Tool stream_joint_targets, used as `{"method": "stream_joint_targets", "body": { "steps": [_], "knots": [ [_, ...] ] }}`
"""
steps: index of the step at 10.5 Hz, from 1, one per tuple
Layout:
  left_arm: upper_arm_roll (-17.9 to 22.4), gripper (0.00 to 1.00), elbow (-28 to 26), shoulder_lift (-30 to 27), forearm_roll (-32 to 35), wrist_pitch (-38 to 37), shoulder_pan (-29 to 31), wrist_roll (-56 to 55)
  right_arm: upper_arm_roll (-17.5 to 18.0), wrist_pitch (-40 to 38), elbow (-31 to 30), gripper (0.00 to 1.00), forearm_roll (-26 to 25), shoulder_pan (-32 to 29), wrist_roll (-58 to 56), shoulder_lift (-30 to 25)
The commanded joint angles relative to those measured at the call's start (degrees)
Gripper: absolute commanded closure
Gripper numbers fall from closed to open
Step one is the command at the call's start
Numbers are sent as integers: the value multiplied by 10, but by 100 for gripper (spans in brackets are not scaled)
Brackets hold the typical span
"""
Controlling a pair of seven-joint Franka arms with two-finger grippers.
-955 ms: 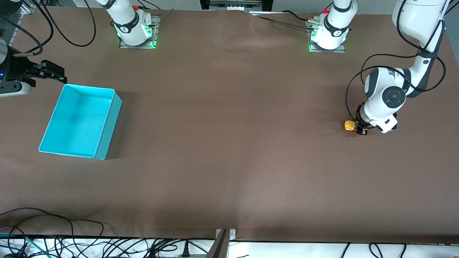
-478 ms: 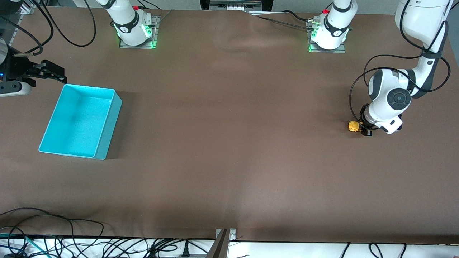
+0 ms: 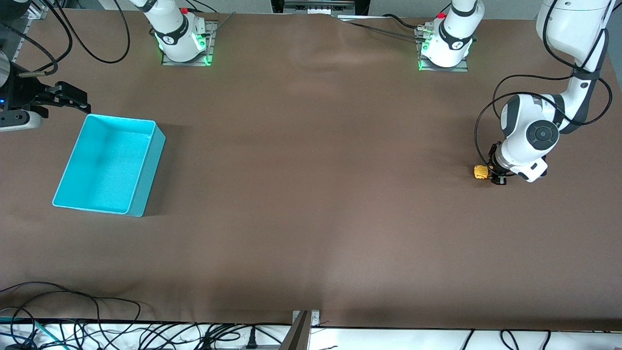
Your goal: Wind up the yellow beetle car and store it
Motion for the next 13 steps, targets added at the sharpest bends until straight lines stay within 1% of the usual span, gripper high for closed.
{"method": "stream_joint_targets", "body": {
  "steps": [1,10,13],
  "knots": [
    [4,100,23,30,12,5,0,-13,0,0,-2,0,0,-3,-10,-3],
    [3,100,22,29,19,0,-5,-4,0,0,-2,0,0,-3,-10,-3],
    [2,100,23,29,19,-18,-5,13,0,0,-2,0,0,-4,-16,-3]
  ]
}}
